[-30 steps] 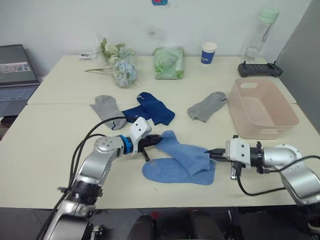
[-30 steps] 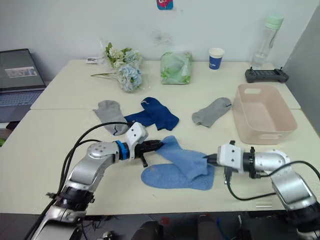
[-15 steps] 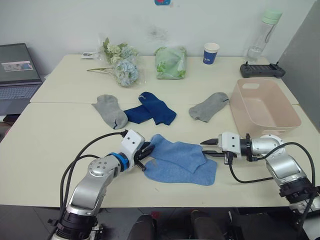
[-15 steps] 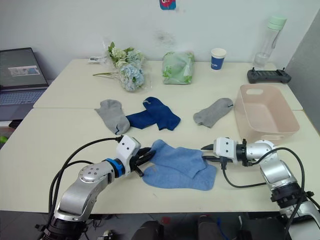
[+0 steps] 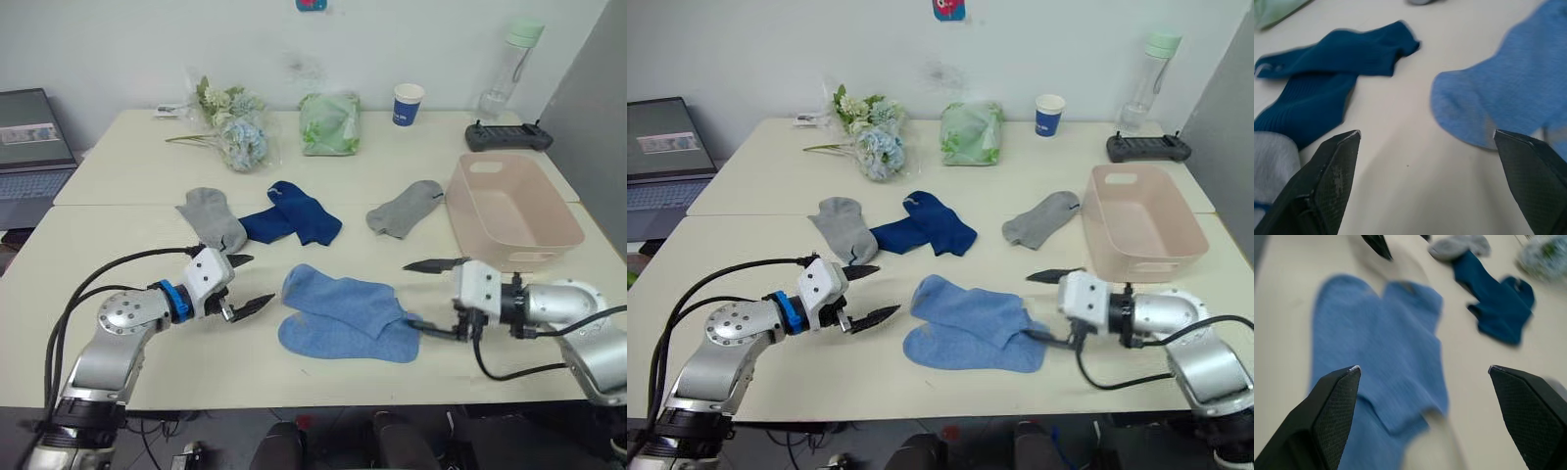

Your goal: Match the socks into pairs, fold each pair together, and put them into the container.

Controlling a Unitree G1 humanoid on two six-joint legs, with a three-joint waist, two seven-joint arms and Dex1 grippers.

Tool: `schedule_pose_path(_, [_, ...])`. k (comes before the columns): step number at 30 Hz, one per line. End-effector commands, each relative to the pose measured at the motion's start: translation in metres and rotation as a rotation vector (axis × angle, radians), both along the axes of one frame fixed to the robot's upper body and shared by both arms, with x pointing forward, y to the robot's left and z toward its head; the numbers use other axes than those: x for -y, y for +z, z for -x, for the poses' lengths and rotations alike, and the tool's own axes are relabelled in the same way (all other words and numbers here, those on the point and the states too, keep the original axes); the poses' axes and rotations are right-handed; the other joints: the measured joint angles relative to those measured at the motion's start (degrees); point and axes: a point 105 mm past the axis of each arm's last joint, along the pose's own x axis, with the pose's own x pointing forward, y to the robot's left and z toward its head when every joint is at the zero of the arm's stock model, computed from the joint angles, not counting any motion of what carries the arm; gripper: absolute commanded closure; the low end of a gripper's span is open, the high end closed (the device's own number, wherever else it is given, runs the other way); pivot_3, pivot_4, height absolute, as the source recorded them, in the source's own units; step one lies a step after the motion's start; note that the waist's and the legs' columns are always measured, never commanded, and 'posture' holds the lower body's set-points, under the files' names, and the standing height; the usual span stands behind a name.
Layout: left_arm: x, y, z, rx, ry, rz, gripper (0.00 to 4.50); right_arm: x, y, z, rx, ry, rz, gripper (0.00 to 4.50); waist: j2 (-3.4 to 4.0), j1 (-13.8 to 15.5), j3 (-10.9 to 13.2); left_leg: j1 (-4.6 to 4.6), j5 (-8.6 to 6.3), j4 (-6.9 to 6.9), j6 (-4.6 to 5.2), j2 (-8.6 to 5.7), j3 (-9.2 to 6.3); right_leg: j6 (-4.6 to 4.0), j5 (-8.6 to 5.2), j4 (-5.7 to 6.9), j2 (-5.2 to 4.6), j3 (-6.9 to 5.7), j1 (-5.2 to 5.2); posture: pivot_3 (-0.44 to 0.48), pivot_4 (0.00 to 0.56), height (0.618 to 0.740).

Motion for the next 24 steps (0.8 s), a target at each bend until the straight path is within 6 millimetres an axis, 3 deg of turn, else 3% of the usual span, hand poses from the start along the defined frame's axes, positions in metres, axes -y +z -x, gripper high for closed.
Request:
schedule_pose_path(1, [0.005, -0.003, 0.005, 0.066, -0.153, -0.112, 0.02, -0.010, -0.017, 0.005, 0.003, -0.002, 0.054, 0.00, -0.03, 0.3, 0.0, -0.01, 0.00, 0.00, 0.01, 0.00, -0.01, 0.00, 0.00, -0.01, 0.00, -0.02, 0.00, 0.000, 0.150, 0.740])
schedule_pose_path(11, [0.032, -0.014, 0.003, 0.189, -0.356, -0.220, 0.02, -0.022, -0.044, -0.001, 0.064, 0.008, 0.148, 0.00, -0.03, 0.6, 0.0, -0.05, 0.00, 0.02, 0.03, 0.01, 0.00, 0.00, 0.00, 0.04, 0.08, -0.06, -0.08, 0.000, 0.150, 0.740])
schedule_pose_path(13, [0.031, -0.018, 0.002, 0.185, -0.366, -0.243, 0.00, -0.020, -0.046, -0.001, 0.055, 0.006, 0.154, 0.56, -0.02, 0.5, 0.0, -0.04, 0.00, 0.02, 0.03, 0.01, 0.04, 0.00, 0.00, 0.07, 0.10, -0.07, -0.09, 0.000, 0.150, 0.740])
schedule_pose_path(16, [0.032, -0.022, -0.002, 0.169, -0.368, -0.247, 0.57, -0.018, -0.048, -0.001, 0.048, 0.013, 0.161, 1.54, -0.02, 0.5, 0.0, -0.02, -0.01, 0.02, 0.04, 0.00, 0.04, 0.00, 0.00, 0.07, 0.11, -0.11, -0.08, 0.000, 0.150, 0.740])
schedule_pose_path(24, [0.040, -0.026, -0.004, 0.142, -0.377, -0.250, 3.14, -0.015, -0.053, -0.006, 0.027, 0.003, 0.179, 4.34, -0.03, 0.2, 0.0, -0.01, 0.00, 0.02, 0.07, -0.01, 0.05, 0.01, 0.00, 0.08, 0.13, -0.13, -0.06, 0.000, 0.150, 0.740])
